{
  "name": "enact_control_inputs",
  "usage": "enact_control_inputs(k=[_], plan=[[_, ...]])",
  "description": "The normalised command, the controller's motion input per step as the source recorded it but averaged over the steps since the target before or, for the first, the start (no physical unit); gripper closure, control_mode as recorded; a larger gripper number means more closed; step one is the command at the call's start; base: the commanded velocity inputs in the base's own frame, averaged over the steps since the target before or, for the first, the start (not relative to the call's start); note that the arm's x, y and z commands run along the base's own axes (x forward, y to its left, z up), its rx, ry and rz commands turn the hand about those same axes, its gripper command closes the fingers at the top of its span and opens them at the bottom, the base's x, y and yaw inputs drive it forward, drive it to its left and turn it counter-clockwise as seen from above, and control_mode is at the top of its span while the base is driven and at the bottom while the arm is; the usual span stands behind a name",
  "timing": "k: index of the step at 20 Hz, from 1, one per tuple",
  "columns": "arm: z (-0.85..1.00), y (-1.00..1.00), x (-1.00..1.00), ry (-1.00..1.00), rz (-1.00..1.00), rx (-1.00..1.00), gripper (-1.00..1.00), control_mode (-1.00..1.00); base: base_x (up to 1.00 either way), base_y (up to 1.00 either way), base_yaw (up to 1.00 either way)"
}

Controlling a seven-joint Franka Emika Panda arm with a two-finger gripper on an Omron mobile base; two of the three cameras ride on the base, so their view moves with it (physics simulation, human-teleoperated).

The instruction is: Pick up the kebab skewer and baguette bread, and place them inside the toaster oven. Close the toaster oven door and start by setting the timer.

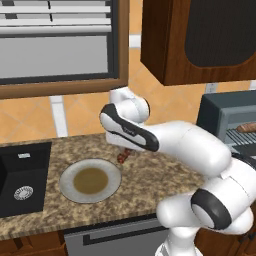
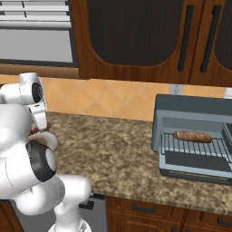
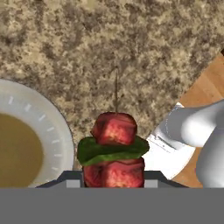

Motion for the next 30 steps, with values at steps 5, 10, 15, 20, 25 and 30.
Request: enact_control_inputs(k=[5, 10, 15, 20, 25, 30], plan=[[0.31, -1.0, -0.03, 0.0, -0.25, 0.0, 1.0, -1.0, 0.0, 0.0, 0.0], [0.22, -1.0, 0.0, 0.0, -0.22, 0.0, 1.0, -1.0, 0.0, 0.0, 0.0], [0.23, -0.99, 0.0, 0.0, -0.21, 0.0, 1.0, -1.0, 0.0, 0.0, 0.0], [0.05, -0.95, 0.0, 0.0, -0.17, 0.0, 1.0, -1.0, 0.0, 0.0, 0.0], [0.03, -0.89, 0.03, 0.0, -0.18, 0.0, 1.0, -1.0, 0.0, 0.0, 0.0], [0.06, -0.98, 0.0, -0.05, -0.17, 0.0, 1.0, -1.0, 0.0, 0.0, 0.0]])
